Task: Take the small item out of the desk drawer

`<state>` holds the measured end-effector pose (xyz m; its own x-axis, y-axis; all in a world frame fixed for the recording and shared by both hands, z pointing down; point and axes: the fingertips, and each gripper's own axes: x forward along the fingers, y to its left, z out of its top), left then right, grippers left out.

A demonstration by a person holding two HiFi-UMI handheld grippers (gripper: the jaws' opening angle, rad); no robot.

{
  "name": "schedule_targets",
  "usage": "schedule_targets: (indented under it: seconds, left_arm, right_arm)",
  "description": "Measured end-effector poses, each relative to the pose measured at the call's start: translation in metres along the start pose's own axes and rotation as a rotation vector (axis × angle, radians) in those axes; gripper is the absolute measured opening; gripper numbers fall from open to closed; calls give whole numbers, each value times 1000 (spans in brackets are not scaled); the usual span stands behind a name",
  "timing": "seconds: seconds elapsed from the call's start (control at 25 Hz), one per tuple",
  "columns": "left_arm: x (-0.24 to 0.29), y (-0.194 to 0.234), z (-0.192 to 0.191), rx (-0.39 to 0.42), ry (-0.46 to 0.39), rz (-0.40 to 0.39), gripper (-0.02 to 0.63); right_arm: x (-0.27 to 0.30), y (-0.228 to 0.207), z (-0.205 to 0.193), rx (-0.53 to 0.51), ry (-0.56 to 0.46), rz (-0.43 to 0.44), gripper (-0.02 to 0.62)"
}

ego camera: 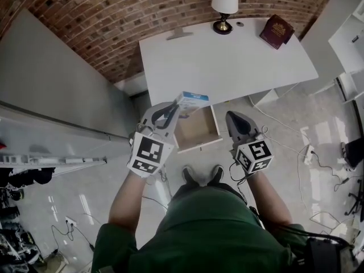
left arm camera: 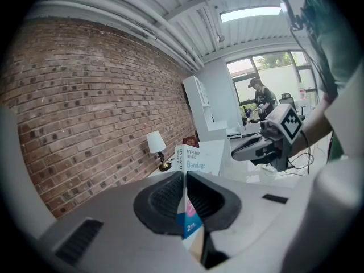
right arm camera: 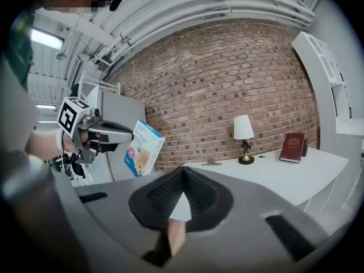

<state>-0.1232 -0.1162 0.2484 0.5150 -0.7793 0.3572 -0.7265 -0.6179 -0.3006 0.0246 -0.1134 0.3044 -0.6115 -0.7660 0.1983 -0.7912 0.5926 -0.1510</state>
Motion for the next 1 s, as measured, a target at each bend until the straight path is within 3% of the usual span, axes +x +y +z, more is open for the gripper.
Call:
schedule_targets:
  seconds: [1.0]
  left_arm:
    - [5,-9,0,7,4,-9,25]
  right_arm:
    - [-7,-3,-3,1,-4,-2,2]
